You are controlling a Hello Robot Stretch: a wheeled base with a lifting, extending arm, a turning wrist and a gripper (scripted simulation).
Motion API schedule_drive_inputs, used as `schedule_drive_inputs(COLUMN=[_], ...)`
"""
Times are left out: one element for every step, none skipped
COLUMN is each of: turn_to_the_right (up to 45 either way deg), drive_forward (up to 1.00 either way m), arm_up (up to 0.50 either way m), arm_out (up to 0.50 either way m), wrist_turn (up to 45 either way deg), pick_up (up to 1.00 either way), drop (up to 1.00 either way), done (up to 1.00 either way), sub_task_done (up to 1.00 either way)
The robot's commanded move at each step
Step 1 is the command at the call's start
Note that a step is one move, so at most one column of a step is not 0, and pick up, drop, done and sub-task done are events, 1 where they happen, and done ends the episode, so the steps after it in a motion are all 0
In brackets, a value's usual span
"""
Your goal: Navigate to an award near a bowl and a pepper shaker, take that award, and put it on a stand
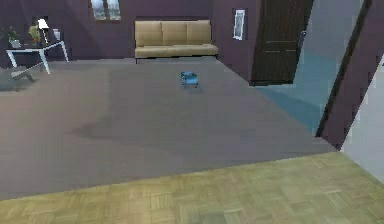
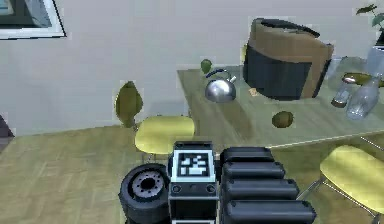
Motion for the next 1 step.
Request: schedule_drive_inputs(turn_to_the_right=[21.0], drive_forward=[0.00], arm_up=[0.00], arm_out=[0.00], wrist_turn=[0.0], pick_up=[0.00], drop=[0.00], done=[0.00], sub_task_done=[0.00])
